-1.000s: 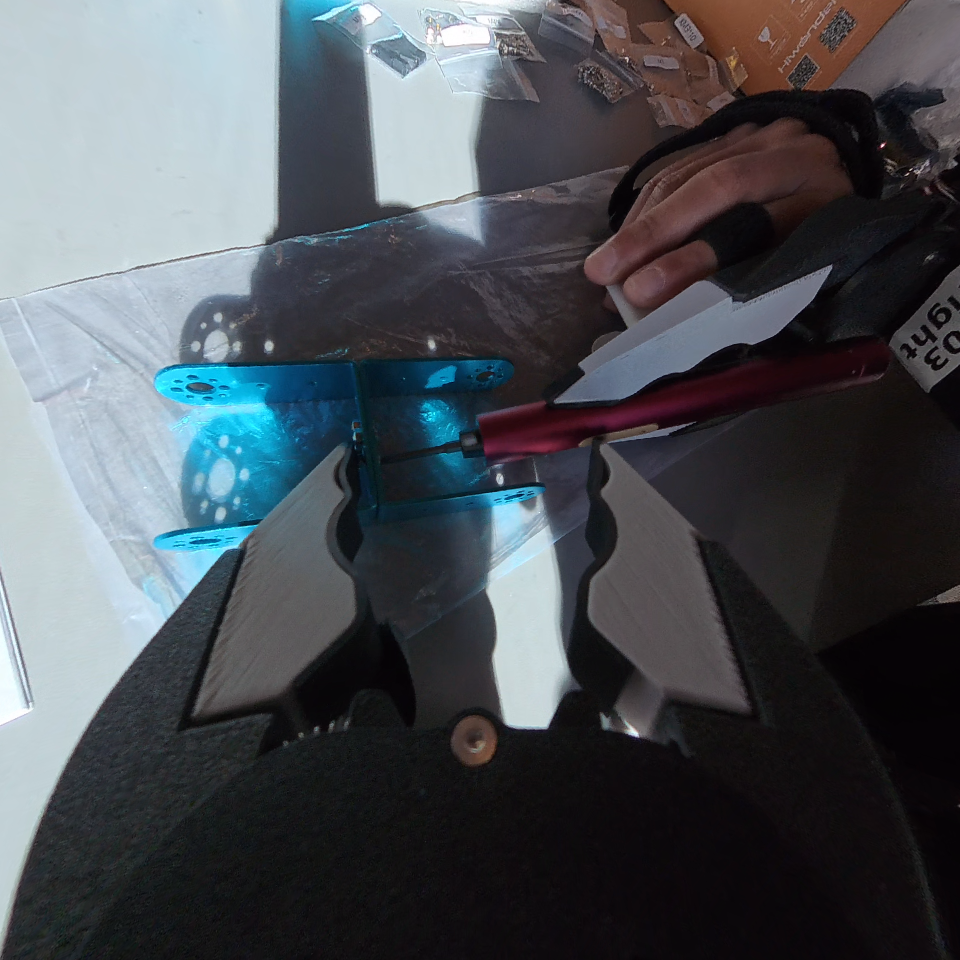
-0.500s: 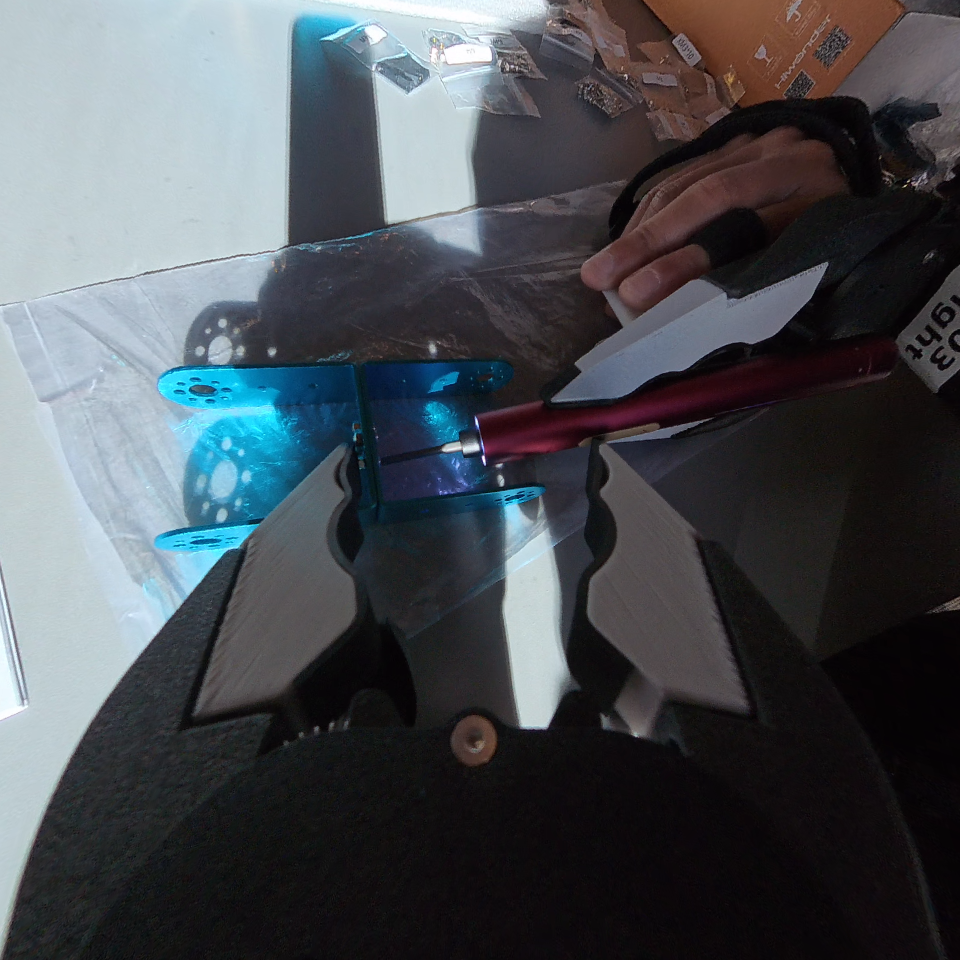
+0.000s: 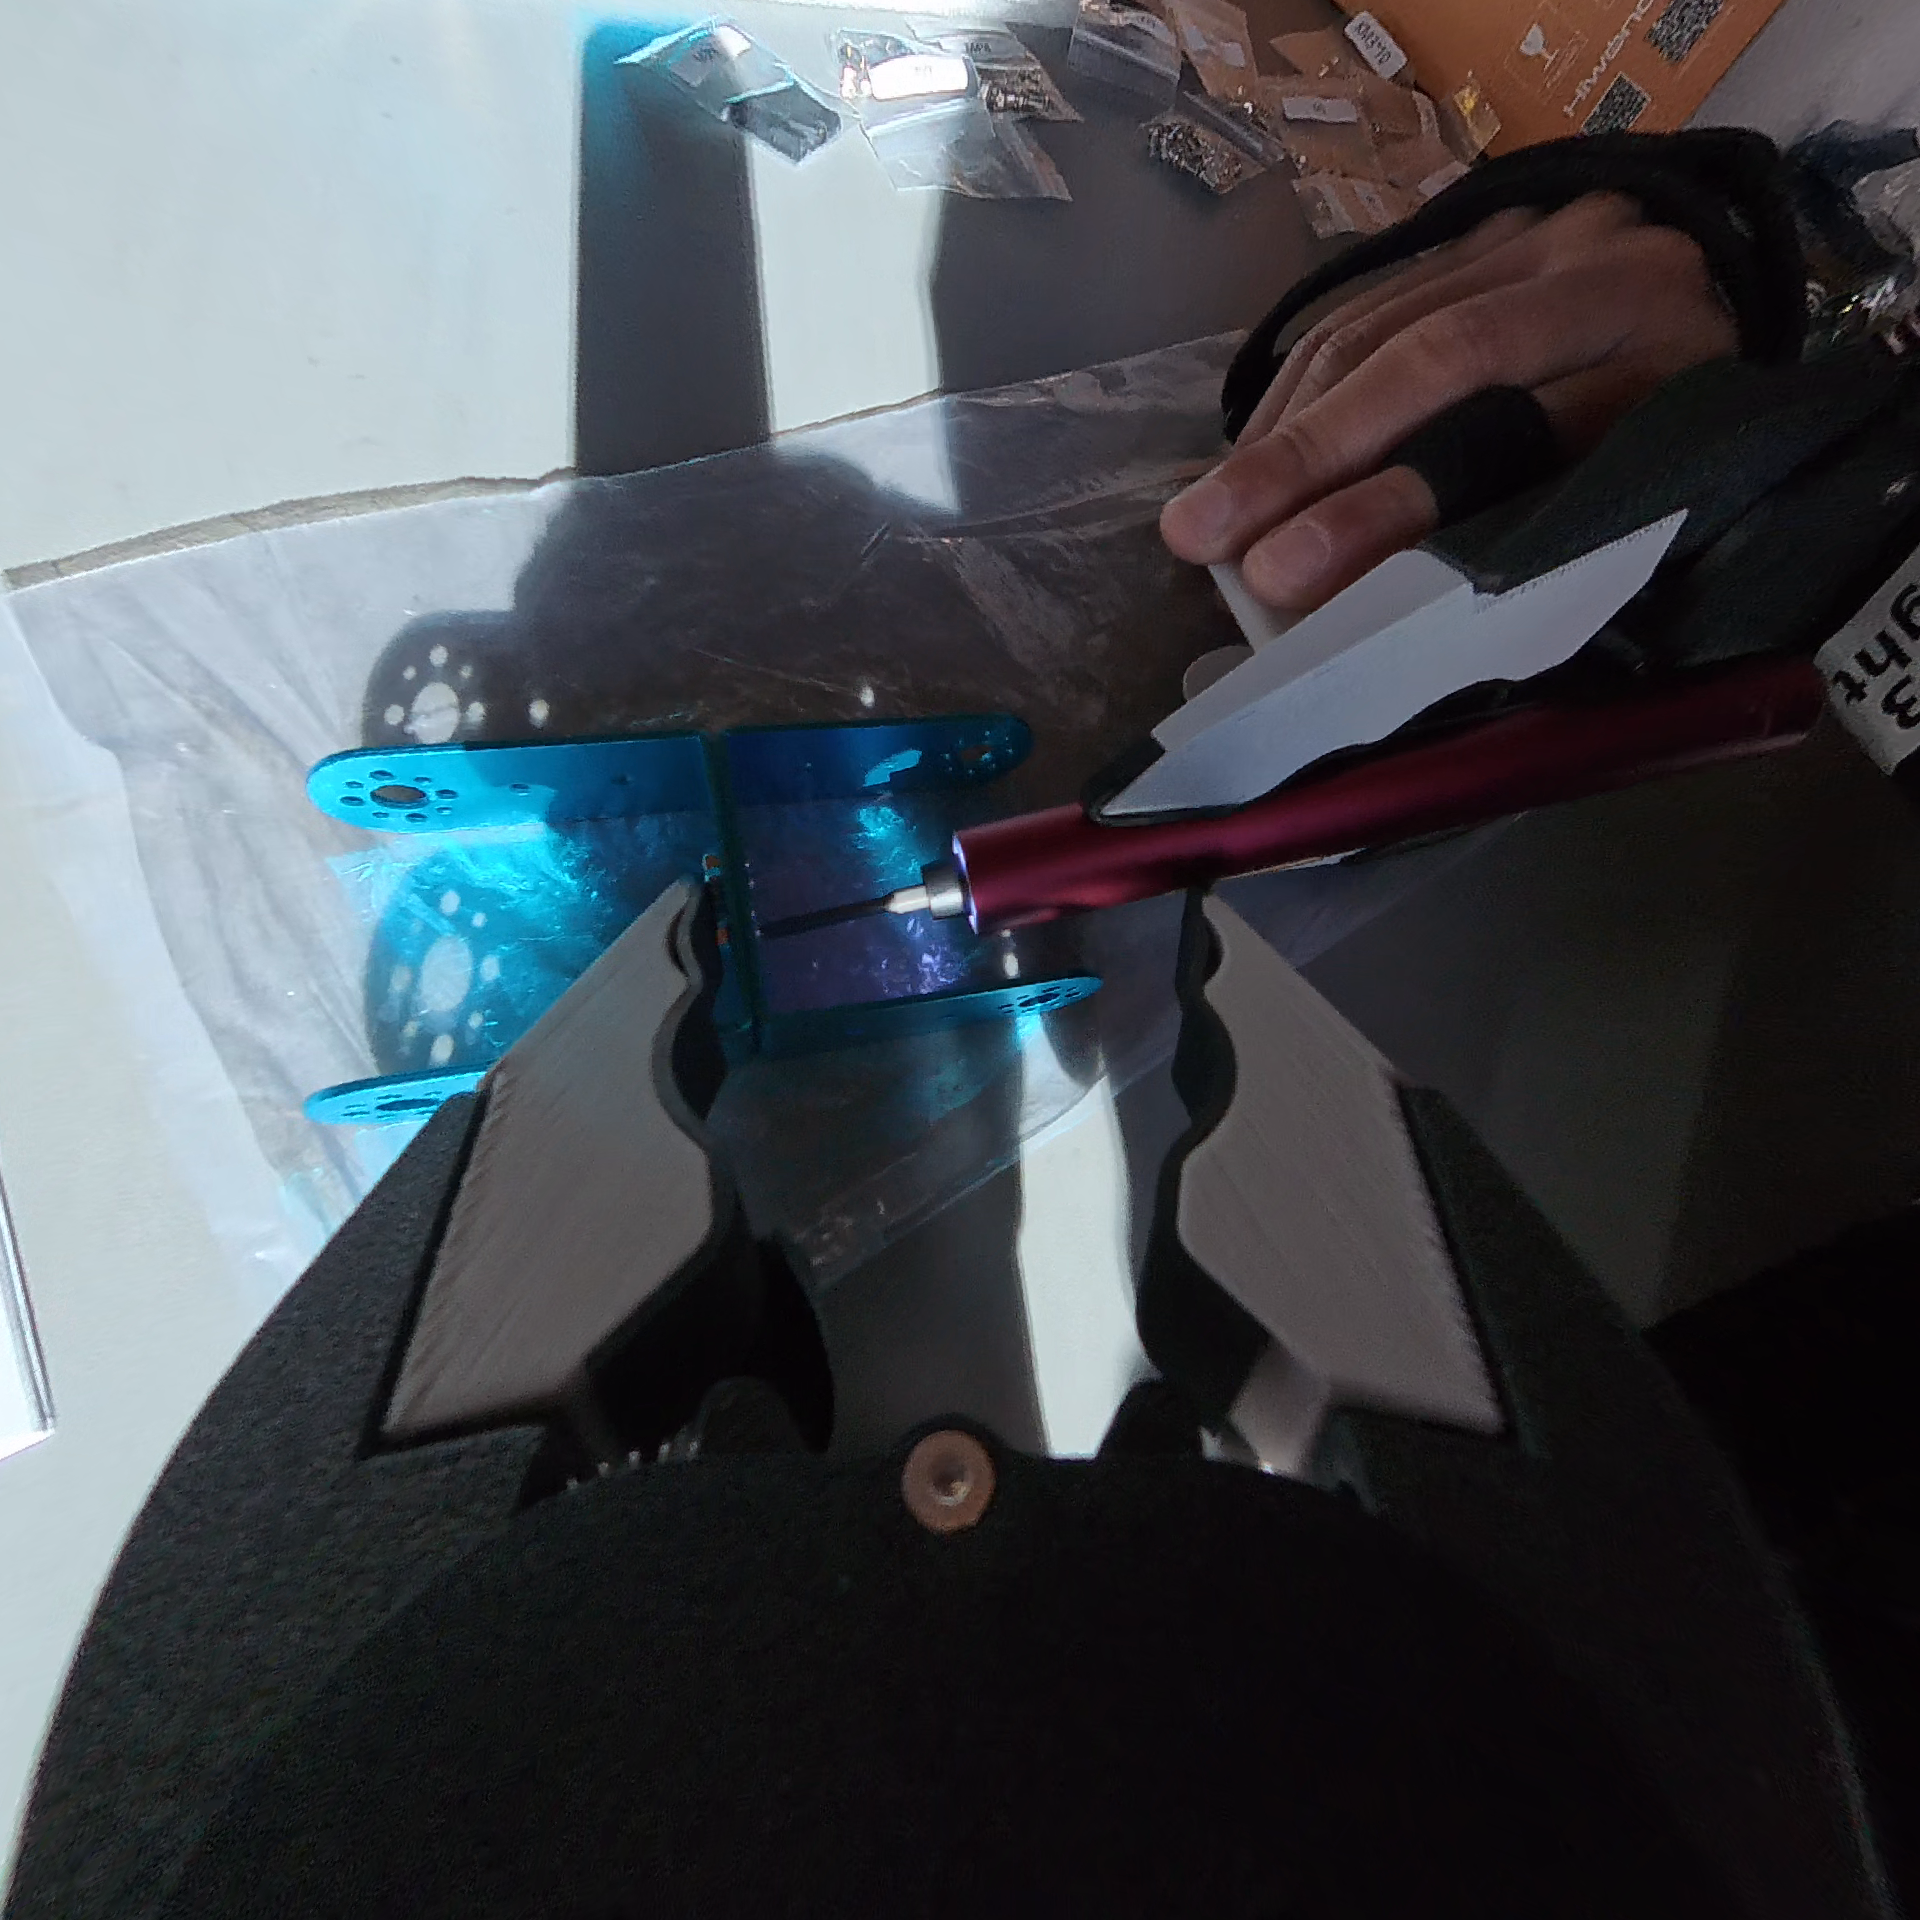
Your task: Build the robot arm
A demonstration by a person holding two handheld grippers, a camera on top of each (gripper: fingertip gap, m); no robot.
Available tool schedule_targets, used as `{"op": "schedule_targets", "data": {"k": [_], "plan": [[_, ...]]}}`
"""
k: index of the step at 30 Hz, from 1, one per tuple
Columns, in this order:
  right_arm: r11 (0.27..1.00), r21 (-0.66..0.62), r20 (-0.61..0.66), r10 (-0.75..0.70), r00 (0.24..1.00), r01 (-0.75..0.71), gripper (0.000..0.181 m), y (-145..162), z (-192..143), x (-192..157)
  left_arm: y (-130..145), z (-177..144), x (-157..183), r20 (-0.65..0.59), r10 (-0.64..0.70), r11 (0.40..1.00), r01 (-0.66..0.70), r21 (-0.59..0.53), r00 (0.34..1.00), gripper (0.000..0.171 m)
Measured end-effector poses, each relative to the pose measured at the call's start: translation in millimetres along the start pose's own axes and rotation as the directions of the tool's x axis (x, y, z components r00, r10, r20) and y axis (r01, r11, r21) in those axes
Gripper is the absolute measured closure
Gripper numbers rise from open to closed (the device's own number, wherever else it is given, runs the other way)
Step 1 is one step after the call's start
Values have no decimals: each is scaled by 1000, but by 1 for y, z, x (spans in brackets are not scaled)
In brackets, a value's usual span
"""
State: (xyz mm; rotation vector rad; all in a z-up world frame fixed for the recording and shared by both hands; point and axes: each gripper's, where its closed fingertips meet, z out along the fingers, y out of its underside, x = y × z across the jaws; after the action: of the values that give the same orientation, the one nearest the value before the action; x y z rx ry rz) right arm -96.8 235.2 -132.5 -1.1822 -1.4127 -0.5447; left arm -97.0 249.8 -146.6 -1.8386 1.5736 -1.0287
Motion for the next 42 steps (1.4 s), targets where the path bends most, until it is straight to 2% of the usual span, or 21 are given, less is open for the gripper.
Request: {"op": "schedule_targets", "data": {"k": [13, 20, 32, 34, 35, 36, 39, 42], "plan": [[998, -4, 6, 66, 998, -66, 159, 0, 1, 2, 1, 3, -5, 62, 46, 999, -45, -13, 997, 88], [996, 0, 12, 92, 996, -92, 159, -1, 1, 2, -1, -1, -3, -19, -5, 1000, 5, 7, 1000, 88], [991, 10, 24, 130, 991, -130, 159, -2, 1, 1, -2, -1, -3, -21, -16, 1000, 16, 12, 1000, 87], [990, 16, 30, 141, 990, -141, 159, -2, 1, 1, -2, -2, -2, -35, -21, 1000, 21, 15, 999, 84], [990, 18, 32, 140, 990, -141, 159, -2, 1, 0, -4, -3, 4, -81, -45, 999, 48, 25, 996, 72], [989, 20, 35, 145, 989, -146, 159, -2, 1, 0, -6, -3, 5, -99, -74, 996, 78, 36, 992, 71], [983, 28, 54, 181, 982, -182, 159, -3, 1, 1, -5, -4, 0, -74, -78, 996, 81, 46, 994, 82], [959, 34, 107, 275, 956, -280, 158, -3, 1, 4, -5, -4, 0, -66, -67, 997, 70, 45, 996, 83]]}}
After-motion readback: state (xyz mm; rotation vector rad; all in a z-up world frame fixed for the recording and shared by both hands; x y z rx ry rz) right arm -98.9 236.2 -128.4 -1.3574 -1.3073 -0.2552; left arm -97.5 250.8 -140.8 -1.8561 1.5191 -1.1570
